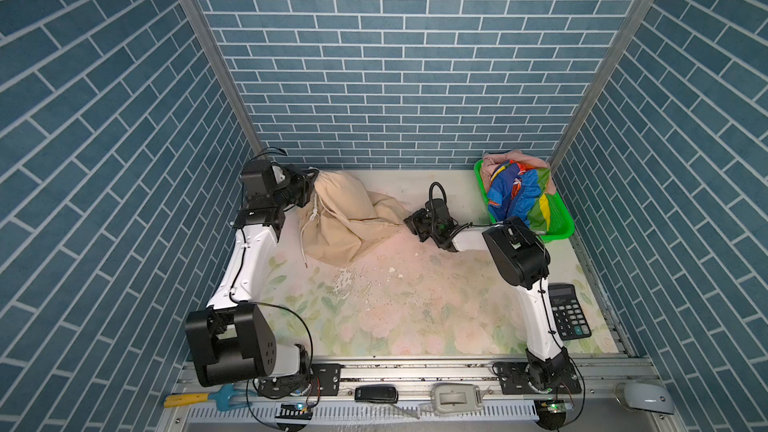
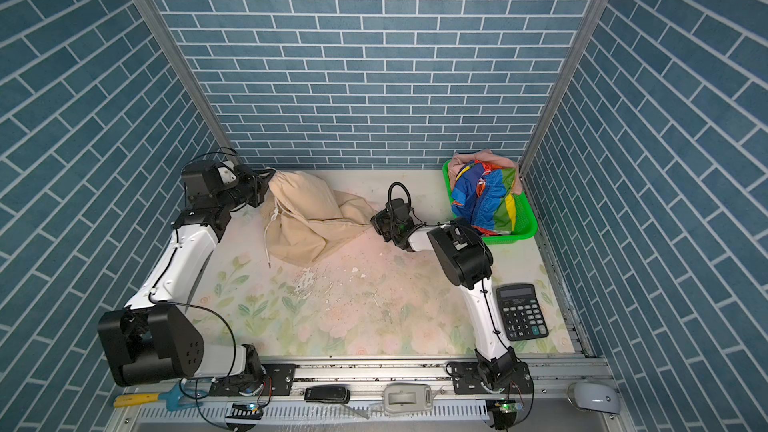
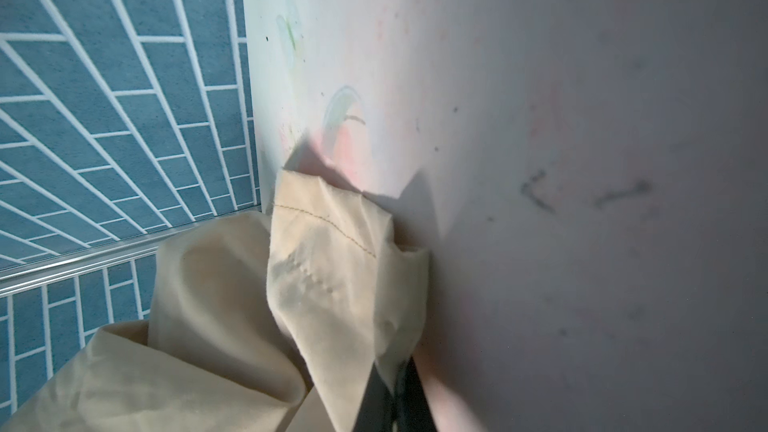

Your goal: Fold and stack the shorts

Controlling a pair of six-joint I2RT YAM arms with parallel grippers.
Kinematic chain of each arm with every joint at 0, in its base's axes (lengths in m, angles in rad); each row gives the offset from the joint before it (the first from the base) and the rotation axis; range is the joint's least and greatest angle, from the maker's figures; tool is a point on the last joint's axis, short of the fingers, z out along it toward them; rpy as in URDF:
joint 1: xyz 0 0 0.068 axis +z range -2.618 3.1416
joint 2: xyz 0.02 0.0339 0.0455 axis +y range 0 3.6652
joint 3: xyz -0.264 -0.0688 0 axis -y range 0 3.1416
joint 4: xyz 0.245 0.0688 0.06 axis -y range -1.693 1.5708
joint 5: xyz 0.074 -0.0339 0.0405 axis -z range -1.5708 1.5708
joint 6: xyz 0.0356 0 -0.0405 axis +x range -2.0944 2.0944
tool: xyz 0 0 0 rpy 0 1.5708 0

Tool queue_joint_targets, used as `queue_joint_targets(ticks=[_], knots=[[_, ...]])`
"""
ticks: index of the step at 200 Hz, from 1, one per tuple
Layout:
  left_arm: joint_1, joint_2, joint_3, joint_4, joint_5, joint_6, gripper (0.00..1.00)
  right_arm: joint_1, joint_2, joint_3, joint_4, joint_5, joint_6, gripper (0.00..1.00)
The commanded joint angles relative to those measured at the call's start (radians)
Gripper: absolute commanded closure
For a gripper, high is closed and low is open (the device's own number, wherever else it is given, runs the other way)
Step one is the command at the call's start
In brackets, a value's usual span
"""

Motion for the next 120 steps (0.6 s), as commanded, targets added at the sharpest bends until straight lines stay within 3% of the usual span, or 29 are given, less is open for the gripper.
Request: queue_joint_targets(ticks=[1, 48, 120], knots=[[0.012, 0.008, 0.114, -0.051, 0.027, 0.061, 1.0, -0.076, -0.146, 0.039, -0.059, 0.006, -0.093, 1.0], [0.012, 0.099, 0.36, -0.243, 0.009, 0.174, 1.0, -0.249, -0.361, 0.228, -0.325, -0.046, -0.366, 1.0], [-0.007, 0.238, 0.878, -0.429, -0.045, 0.25, 1.0, -0.411, -0.496, 0.774, -0.812, -0.046, -0.774, 1.0]])
